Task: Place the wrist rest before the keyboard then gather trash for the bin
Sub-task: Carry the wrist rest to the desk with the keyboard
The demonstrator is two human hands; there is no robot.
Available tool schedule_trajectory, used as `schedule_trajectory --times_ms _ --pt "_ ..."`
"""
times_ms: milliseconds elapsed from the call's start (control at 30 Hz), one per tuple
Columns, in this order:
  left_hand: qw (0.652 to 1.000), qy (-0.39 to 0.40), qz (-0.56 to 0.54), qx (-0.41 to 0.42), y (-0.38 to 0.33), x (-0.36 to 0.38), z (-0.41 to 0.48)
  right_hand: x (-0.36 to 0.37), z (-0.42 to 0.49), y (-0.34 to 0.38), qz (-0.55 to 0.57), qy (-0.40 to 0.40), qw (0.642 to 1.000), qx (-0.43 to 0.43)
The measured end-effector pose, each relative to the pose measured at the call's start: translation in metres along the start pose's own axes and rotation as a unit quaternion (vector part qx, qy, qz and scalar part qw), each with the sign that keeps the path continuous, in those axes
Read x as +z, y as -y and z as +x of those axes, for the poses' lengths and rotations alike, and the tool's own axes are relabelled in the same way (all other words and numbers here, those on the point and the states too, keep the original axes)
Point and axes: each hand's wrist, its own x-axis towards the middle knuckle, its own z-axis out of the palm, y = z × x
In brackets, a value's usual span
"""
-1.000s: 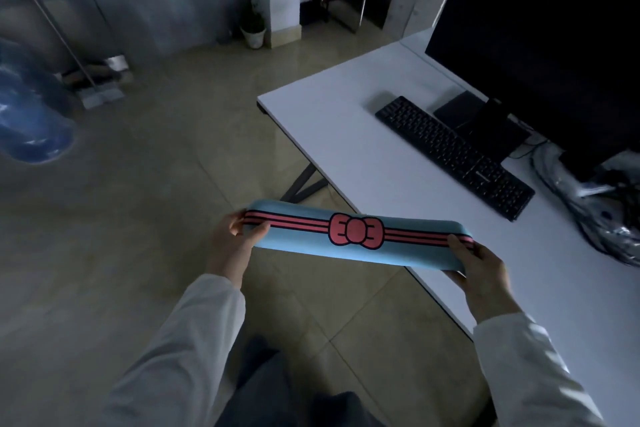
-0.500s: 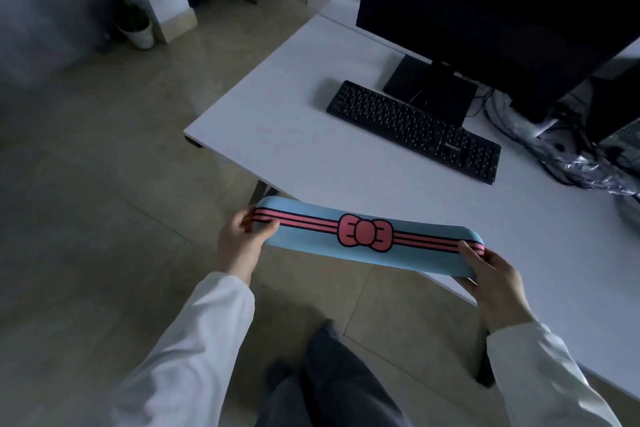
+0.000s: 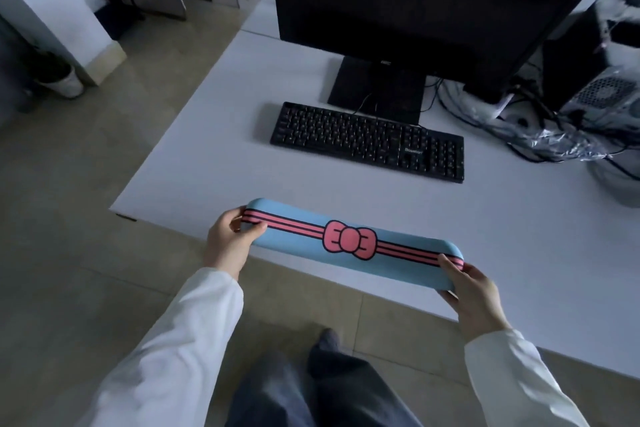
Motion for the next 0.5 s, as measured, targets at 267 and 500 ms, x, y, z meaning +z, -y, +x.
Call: schedule_trajectory --times_ms 267,500 --pt "0.992 0.07 0.1 0.016 -0.02 0.039 0.047 -0.006 0.009 -0.008 0.029 -0.073 0.996 0.048" --pt "0.977 0.134 0.162 0.033 -0.041 0.069 0.077 0.001 -0.002 -0.015 0.064 -0.154 0.984 0.064"
